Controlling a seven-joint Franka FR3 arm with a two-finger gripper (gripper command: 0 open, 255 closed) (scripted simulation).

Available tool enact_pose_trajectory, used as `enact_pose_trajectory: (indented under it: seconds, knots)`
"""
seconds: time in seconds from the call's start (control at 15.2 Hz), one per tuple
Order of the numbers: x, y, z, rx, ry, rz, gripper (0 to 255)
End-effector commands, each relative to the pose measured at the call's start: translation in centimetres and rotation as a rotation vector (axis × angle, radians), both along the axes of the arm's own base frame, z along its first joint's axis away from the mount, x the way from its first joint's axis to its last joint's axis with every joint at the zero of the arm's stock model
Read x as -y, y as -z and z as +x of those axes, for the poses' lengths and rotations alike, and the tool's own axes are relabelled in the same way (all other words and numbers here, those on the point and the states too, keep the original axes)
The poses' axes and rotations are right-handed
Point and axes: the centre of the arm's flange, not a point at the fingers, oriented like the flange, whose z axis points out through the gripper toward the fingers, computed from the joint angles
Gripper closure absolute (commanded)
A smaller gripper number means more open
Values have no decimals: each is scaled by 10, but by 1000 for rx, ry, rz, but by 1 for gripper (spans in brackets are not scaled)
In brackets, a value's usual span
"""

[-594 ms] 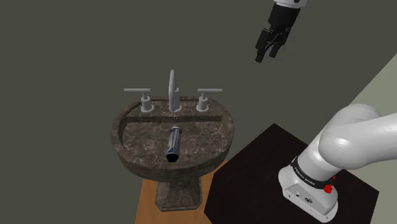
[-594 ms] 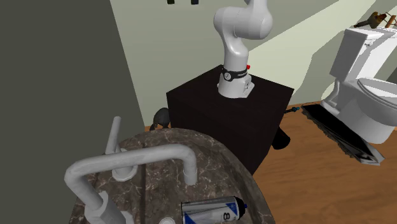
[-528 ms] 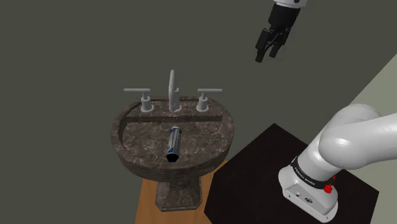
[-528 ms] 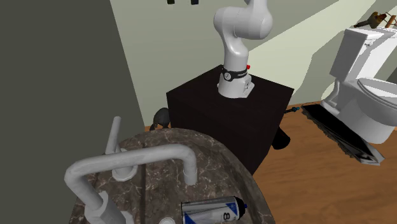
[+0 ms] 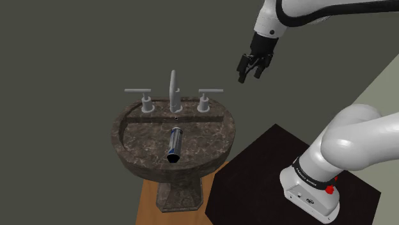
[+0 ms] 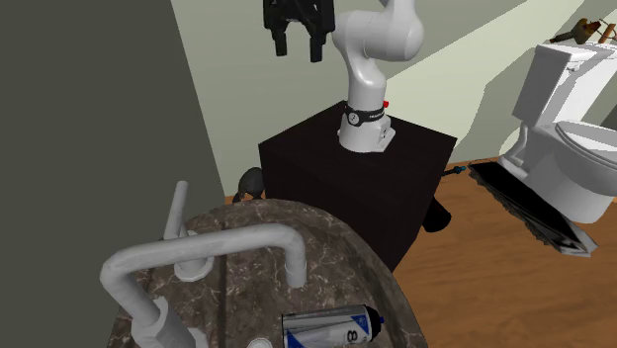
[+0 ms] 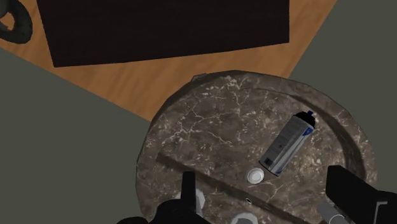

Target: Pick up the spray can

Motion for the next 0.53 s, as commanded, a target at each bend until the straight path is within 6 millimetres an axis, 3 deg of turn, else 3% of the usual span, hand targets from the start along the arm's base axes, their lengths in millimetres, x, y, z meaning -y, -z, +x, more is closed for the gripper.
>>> enact_pose_trajectory:
  seconds: [0.0,0.46]
  knots:
    - [-15,22,4,6,26,6,0]
    - [-62,97,23,18,111,25,0]
